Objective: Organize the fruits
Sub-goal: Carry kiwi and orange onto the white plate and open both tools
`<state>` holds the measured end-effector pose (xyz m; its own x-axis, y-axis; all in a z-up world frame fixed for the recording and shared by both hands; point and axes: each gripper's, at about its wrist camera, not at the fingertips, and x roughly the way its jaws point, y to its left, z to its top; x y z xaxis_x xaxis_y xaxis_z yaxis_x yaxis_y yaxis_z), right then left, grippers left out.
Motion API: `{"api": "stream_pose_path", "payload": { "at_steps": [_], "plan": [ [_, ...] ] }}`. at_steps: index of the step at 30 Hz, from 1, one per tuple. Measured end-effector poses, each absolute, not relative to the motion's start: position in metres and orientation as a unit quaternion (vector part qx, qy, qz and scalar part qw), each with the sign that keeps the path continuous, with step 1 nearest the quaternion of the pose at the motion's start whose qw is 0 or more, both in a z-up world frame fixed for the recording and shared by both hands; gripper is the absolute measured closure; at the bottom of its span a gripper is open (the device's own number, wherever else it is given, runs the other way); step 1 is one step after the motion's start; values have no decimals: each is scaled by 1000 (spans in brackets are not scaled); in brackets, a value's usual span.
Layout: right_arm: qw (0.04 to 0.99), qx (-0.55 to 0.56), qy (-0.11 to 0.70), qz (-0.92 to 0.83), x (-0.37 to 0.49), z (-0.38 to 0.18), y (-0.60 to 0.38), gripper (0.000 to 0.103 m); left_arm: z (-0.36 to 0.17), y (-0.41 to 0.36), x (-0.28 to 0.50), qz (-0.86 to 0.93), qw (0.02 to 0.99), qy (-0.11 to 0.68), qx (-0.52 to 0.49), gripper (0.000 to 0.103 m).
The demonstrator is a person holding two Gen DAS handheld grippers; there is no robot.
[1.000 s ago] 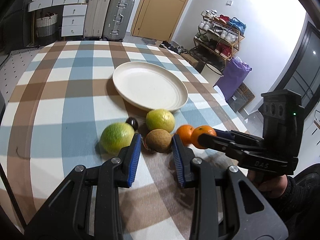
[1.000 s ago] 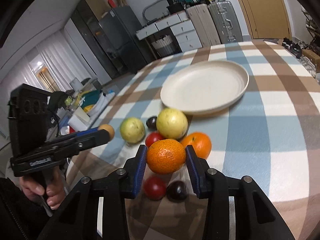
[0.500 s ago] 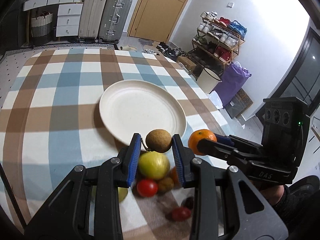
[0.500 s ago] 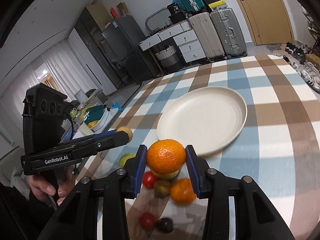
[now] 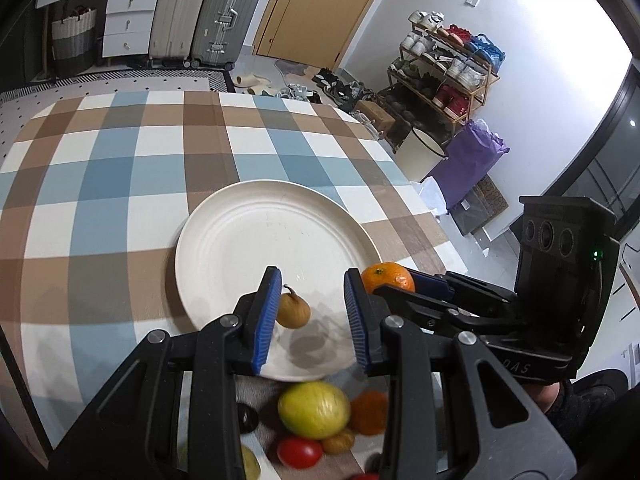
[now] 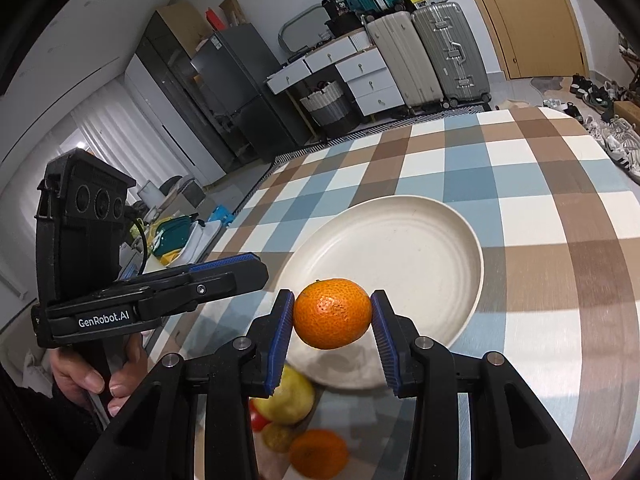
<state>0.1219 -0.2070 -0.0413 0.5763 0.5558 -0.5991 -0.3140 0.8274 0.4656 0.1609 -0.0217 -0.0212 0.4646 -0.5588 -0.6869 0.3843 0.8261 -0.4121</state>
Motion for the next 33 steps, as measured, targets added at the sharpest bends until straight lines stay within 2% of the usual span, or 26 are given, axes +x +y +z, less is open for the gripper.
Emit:
{"api": "stream_pose_path", "payload": {
  "at_steps": [9,11,13,19,22,33],
  "plan": [
    [865,143,420,234,158,-67,-203,62,-51,-29,190,-274,836,465,-99,74],
    [862,142,428,233,161,-73,-201,54,-52,-26,191,-268,838,465,-101,74],
    [861,150,425,235,160,-73,-204,53,-52,-21,188,-263,839,463,-106,74],
    [876,146,397,232,146,-53,-208,49,-39,-9,174,-251,850,451,-109,73],
    [883,144,386,226,137,-43,-210,42,-29,-2,162,-249,856,440,-111,73],
    [904,134,343,218,92,-9,-205,35,-1,16,107,-237,875,410,-102,72]
  ]
}}
